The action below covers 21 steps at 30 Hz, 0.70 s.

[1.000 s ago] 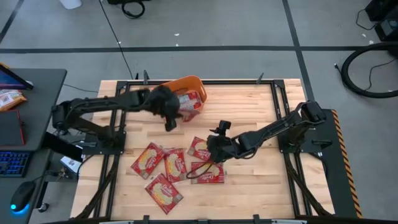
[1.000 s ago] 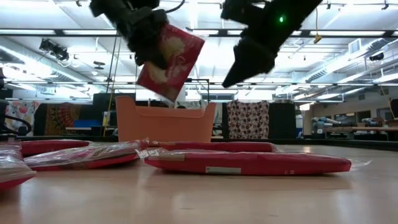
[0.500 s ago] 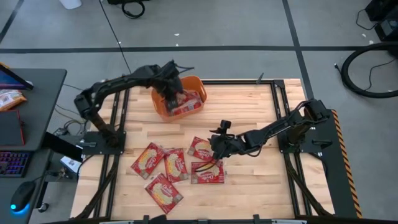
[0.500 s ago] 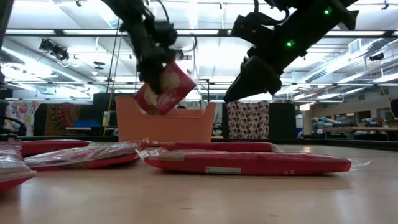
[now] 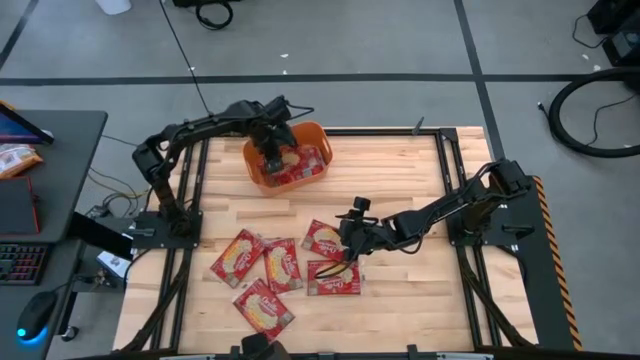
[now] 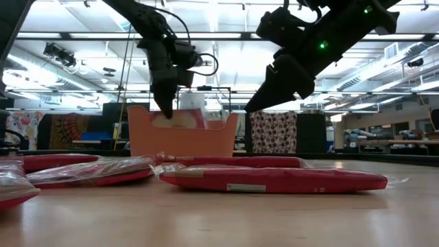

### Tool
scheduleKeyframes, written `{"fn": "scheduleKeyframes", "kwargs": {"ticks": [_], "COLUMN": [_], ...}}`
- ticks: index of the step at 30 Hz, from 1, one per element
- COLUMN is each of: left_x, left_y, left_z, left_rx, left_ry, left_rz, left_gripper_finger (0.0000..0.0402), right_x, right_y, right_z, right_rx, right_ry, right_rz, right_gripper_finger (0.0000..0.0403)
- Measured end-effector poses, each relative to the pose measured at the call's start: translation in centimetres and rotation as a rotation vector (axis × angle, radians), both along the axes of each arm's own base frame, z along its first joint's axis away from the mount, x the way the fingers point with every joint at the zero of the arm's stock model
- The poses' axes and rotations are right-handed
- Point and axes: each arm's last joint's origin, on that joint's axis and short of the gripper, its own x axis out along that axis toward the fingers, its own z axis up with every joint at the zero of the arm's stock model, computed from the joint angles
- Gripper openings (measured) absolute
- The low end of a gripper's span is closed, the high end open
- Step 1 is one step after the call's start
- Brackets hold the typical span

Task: Sort popcorn bags into baskets
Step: Put the red popcorn bag into the orange bin

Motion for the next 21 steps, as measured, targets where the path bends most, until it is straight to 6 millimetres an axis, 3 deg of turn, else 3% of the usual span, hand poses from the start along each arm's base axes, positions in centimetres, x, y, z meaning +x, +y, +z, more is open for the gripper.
{"fn": "scheduleKeyframes", "kwargs": {"ticks": [5, 10, 16, 21], "left_x": [0.0, 0.4, 1.6, 2.6], "left_y": [0.6, -0.2, -7.0, -13.0], "left_z": [0.7, 4.4, 7.6, 8.1], "left_rx": [0.151, 0.256, 0.216, 0.130], "left_ry": [0.070, -0.006, -0.117, -0.114], "left_rz": [0.047, 0.016, -0.218, -0.264], "left_gripper_finger": [0.0166, 0.0195, 0.0191, 0.0188], "right_x": [0.1, 0.2, -0.7, -1.3], "right_y": [0.0, -0.5, -0.6, -0.6], "right_z": [0.1, 0.1, -1.4, -2.1], "right_rx": [-0.011, -0.034, -0.040, -0.092], "right_ry": [-0.004, 0.010, -0.012, -0.061], "right_rz": [0.008, 0.020, 0.046, 0.041], "right_gripper_finger": [0.0178, 0.0178, 0.0177, 0.0177]}}
